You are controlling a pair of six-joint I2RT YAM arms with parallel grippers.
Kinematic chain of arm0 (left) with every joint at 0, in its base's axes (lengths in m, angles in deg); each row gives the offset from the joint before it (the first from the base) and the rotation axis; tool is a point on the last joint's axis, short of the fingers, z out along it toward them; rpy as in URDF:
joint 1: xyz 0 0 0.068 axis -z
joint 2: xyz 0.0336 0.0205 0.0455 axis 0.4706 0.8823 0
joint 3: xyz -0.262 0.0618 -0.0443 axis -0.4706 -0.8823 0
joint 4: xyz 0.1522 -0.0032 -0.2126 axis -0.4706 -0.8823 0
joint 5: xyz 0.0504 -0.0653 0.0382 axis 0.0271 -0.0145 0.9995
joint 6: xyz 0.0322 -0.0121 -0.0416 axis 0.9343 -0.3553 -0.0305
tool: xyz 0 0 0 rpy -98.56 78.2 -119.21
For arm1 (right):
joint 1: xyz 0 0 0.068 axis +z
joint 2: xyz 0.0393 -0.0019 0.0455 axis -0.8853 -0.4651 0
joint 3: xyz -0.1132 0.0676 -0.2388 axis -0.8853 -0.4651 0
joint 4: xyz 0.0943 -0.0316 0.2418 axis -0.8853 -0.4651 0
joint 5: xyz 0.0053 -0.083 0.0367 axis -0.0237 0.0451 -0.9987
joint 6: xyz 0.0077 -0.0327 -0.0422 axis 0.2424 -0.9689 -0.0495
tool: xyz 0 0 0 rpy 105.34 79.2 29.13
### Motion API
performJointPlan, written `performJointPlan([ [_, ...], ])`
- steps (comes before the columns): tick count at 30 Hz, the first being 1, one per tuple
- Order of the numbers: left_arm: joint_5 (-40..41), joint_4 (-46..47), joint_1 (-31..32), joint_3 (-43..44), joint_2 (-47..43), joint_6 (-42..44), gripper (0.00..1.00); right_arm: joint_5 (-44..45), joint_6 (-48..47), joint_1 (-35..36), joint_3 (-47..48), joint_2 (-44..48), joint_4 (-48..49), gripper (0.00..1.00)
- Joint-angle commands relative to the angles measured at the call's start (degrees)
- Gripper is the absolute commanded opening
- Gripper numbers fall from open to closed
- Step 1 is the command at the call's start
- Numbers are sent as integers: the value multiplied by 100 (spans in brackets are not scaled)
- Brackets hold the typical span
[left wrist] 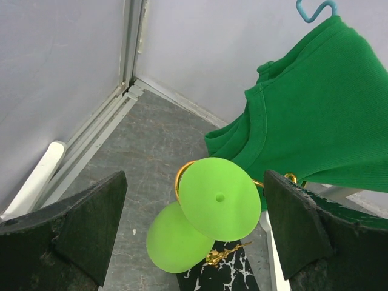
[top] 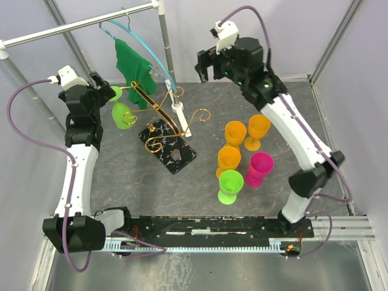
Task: Place the wine glass upside down on the wine glass rack
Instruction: Move the wine rack to the center of the board.
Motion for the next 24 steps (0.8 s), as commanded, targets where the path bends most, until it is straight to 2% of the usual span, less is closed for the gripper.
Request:
performJointPlan([
  [1,-104,318,-34,91,-96,-14,99,-818,23,131,-404,682,-895,99],
  [4,-136,294,-35,-49,-248,-59,99,-1144,-217,426,-766,960,-1039,99],
  [12,-112,-77,-31,-106,-587,-42,99,-605,-354,1365,-1148,1047,-1184,99],
  [24,-427,-228,-31,-109,-787,-121,99,635,-128,2180,-469,132,-1438,100],
])
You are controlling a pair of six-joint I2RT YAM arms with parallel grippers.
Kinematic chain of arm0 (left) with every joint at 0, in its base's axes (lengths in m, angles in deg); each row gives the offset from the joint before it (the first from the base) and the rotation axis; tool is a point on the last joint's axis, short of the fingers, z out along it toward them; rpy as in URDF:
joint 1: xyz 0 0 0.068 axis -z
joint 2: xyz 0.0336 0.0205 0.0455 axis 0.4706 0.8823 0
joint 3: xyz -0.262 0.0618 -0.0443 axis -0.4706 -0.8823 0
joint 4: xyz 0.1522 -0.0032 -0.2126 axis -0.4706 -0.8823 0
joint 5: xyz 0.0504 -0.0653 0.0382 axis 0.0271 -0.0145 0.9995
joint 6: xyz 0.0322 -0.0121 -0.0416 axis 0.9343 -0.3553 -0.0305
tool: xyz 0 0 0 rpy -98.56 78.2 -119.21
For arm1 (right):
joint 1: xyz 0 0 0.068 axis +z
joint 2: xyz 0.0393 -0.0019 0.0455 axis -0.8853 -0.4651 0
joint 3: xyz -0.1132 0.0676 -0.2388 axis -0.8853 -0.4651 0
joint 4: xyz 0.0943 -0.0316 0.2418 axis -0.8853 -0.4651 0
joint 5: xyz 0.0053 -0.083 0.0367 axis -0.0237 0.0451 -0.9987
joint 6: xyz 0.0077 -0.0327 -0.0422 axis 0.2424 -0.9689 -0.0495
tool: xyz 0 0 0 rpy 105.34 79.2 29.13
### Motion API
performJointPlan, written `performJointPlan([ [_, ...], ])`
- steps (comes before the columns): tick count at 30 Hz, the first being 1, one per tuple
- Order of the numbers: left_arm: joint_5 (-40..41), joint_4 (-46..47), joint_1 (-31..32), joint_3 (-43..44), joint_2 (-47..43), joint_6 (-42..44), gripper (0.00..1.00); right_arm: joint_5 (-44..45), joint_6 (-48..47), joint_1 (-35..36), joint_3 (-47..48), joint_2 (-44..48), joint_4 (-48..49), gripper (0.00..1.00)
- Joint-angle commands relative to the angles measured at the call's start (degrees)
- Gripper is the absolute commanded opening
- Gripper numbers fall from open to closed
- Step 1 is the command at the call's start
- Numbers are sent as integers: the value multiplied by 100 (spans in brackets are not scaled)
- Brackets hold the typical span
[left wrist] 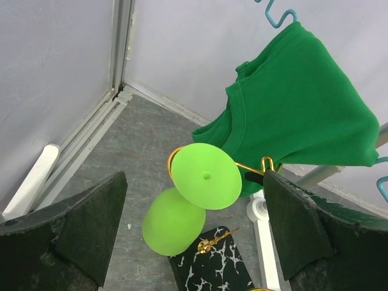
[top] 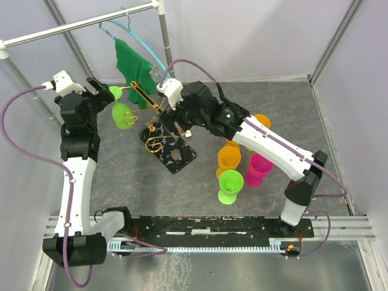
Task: Place the wine glass upside down on the wine glass rack
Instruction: Move the wine rack to the center of the board.
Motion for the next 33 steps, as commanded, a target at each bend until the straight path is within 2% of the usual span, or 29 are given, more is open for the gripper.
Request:
performJointPlan([
  [1,-172,50,-34,28,-140,-113,99,646,119,191,623,-396,-101,100],
  [9,-256,-12,-34,-100,-277,-86,99,1294,322,303,1784,-1311,-728,100],
  [14,-316,-49,-29,-17,-247,-65,99,1239,480,297,2271,-1604,-1360,100],
  [19,-406,-41,-29,-33,-255,-118,99,1140,548,304,2245,-1639,-1905,100],
  [33,-513,-46,-33,-68,-298,-176,99,579,830,301,1856,-1699,-2209,98],
])
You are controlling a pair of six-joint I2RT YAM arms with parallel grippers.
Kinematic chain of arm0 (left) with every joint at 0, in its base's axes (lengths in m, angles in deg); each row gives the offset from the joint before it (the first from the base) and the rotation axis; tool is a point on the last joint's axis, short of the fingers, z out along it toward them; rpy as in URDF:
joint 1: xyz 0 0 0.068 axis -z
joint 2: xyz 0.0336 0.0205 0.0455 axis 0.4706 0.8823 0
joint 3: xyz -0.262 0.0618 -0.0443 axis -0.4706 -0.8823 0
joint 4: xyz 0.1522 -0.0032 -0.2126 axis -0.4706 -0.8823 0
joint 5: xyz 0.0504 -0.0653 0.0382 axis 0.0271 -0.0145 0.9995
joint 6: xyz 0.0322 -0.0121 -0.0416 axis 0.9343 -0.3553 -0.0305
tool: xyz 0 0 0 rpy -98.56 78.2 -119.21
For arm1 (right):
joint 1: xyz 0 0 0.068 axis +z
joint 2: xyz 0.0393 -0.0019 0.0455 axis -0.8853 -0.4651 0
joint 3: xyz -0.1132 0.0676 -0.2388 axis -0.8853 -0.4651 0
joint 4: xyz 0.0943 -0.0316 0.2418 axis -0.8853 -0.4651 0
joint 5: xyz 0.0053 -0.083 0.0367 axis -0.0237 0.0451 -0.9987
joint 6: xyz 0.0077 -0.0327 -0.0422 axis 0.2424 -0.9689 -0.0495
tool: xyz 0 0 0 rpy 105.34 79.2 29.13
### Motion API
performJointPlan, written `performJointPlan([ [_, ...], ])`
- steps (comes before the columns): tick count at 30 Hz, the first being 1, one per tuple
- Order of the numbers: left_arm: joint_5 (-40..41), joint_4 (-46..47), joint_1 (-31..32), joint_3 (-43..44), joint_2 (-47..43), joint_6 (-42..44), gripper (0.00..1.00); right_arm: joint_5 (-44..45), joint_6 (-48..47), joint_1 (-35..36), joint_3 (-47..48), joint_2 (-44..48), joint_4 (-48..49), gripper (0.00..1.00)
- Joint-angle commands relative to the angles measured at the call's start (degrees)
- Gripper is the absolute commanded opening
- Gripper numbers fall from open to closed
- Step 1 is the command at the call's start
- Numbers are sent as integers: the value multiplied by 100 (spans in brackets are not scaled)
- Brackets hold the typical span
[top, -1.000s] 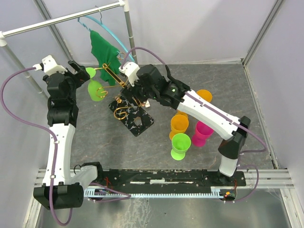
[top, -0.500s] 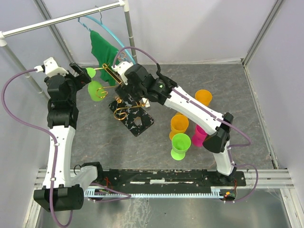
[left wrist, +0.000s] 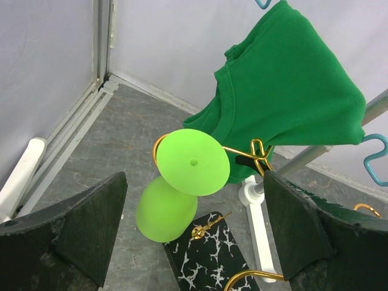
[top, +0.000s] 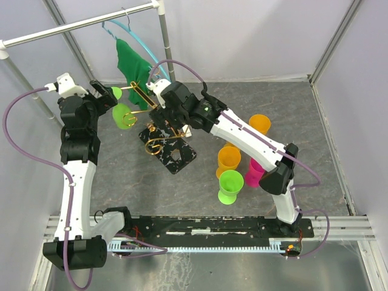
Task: Place the wine glass upside down on the wine glass rack
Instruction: Move the wine rack to the center of the board.
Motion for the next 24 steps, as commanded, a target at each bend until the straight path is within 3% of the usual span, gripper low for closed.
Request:
performJointPlan([
  [1,-125,124,-21,40,-126,-170,99,-369,101,81,-199,-34,-740,98],
  [11,-149,95,-28,67,-151,-165,99,-308,265,79,-1295,666,-968,98],
  [24,-154,114,-32,58,-140,-206,99,-234,336,87,-1257,855,-1246,97],
])
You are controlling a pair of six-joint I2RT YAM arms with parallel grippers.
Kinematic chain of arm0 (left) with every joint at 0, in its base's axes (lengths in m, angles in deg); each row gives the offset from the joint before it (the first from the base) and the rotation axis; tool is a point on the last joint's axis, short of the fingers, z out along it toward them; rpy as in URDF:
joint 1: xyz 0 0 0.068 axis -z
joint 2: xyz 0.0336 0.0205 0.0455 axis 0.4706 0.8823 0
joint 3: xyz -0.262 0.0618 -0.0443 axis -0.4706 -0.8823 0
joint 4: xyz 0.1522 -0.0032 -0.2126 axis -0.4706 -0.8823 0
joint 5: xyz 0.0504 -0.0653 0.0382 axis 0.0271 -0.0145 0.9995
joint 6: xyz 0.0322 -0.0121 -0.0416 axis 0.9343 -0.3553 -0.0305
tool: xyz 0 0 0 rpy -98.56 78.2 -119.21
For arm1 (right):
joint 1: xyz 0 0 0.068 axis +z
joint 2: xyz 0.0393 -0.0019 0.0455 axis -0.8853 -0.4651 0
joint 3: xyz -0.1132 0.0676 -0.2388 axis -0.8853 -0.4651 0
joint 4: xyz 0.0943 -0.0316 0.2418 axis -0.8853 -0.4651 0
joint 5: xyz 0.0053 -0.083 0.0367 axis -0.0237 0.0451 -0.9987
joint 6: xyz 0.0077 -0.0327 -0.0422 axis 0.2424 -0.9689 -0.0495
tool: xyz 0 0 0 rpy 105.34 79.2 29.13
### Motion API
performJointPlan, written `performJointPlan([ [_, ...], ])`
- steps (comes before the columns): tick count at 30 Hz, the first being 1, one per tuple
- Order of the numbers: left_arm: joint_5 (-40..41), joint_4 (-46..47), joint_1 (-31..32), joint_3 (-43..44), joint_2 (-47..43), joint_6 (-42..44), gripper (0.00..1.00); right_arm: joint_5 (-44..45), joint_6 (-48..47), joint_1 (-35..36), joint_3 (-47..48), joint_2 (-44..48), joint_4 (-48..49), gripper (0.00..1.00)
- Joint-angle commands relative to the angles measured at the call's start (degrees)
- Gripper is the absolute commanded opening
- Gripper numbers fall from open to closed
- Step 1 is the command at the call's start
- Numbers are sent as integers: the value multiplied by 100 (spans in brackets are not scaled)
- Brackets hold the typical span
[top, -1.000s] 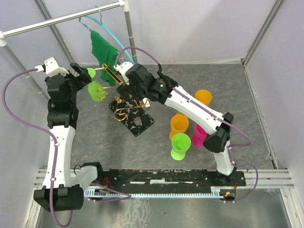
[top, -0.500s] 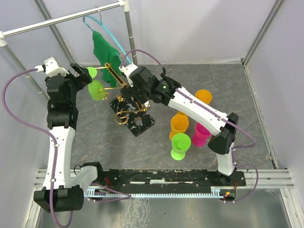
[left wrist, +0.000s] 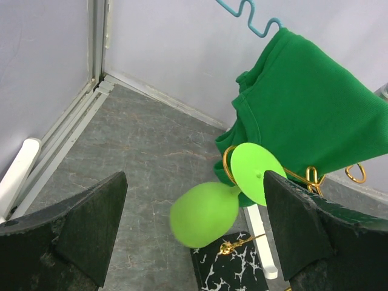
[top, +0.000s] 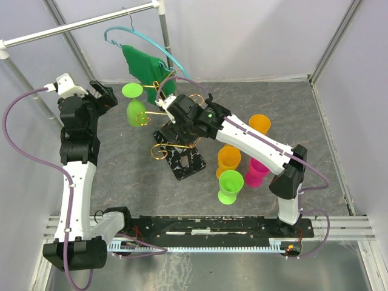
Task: Place the wine glass upside down on the wine glass rack
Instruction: Move the wine rack to the center of the board.
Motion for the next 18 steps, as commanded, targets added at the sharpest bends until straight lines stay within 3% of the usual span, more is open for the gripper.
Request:
performJointPlan([
  [1,-78,120,-31,62,-92,-153,99,-90,65,61,59,230,-668,97],
  [18,-65,133,-32,119,-51,-161,99,-30,516,284,-411,984,-1372,97],
])
